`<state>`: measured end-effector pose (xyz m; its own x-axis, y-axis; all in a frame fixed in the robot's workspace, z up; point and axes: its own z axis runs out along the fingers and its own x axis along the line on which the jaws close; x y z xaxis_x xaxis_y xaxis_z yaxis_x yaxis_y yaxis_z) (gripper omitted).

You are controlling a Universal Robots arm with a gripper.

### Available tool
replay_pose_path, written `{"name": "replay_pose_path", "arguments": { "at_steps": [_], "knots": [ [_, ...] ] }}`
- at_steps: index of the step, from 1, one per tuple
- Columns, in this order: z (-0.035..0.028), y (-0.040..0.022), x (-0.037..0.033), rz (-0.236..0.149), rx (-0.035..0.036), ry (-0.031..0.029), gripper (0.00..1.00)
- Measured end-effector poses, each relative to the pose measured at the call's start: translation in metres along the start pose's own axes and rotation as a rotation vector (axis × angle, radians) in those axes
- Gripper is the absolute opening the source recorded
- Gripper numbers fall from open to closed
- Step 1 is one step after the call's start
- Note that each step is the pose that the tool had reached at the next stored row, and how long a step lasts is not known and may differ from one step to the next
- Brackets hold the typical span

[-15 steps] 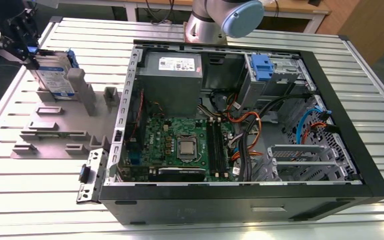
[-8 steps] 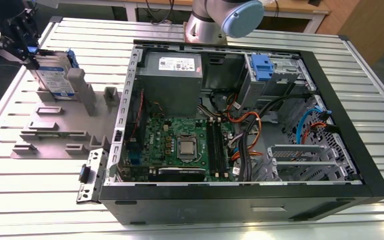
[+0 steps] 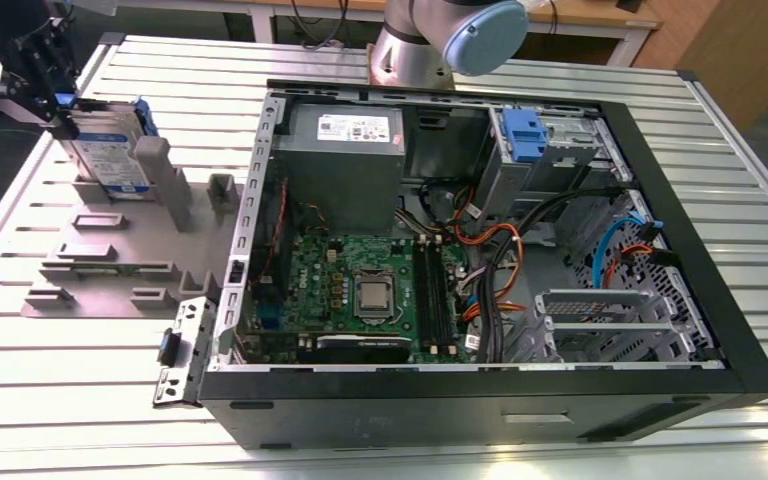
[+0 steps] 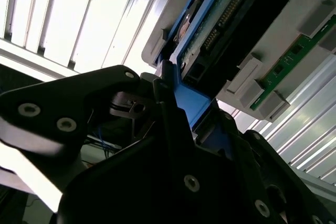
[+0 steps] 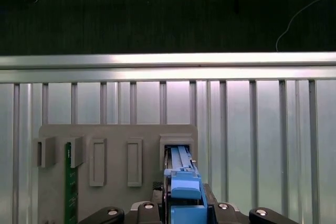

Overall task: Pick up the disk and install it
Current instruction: 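Pick up the disk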

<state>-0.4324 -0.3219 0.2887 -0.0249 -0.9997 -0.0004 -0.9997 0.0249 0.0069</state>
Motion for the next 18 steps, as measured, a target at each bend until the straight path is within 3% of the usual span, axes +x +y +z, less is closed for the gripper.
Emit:
{"name": "replay_pose_path", "arguments": {
  "at_steps": [18],
  "knots": [
    [-0.0014, 0.0000, 0.0000, -0.010, 0.0000, 0.0001, 0.37]
  ]
}}
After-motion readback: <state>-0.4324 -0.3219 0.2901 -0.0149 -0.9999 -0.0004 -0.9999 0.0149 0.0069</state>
